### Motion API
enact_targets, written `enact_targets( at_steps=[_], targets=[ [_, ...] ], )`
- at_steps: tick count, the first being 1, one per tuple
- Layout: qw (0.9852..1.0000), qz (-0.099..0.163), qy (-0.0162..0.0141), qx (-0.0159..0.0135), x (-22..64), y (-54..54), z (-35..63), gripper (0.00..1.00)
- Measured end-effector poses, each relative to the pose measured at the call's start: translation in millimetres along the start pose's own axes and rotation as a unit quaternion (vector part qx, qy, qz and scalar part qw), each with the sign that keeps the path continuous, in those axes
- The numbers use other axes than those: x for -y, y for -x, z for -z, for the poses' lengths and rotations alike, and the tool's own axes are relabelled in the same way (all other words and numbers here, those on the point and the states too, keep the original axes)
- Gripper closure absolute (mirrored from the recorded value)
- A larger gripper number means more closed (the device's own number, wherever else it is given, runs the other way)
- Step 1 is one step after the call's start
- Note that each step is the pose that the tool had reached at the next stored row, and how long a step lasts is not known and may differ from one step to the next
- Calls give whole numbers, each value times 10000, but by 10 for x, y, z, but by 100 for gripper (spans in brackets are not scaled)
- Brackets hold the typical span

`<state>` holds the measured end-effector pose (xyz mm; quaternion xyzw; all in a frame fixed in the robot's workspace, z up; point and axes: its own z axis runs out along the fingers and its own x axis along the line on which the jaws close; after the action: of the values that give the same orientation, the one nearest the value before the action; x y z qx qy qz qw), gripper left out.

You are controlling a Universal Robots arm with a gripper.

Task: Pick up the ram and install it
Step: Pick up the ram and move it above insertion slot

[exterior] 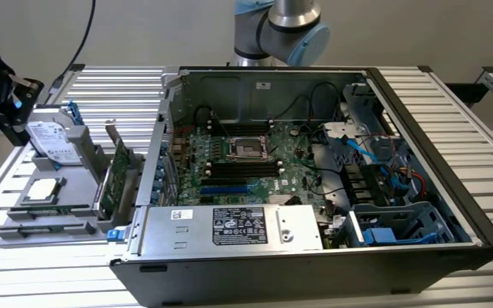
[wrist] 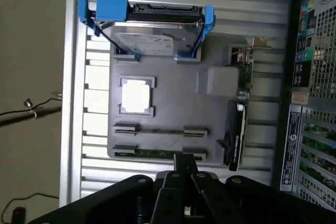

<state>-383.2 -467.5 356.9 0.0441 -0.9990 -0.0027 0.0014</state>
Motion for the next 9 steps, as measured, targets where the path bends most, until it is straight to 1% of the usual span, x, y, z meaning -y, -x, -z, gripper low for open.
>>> enact_targets(
  at_steps=[3, 5, 7, 9],
  targets=[
    [9996, 278, 0, -1, 0, 0, -8, 89],
    [9990, 457, 0, -1, 0, -1, -15, 89],
    [9980, 637, -1, -3, 0, -2, -23, 89],
    [9967, 817, -2, -4, 0, -3, -29, 89]
  ],
)
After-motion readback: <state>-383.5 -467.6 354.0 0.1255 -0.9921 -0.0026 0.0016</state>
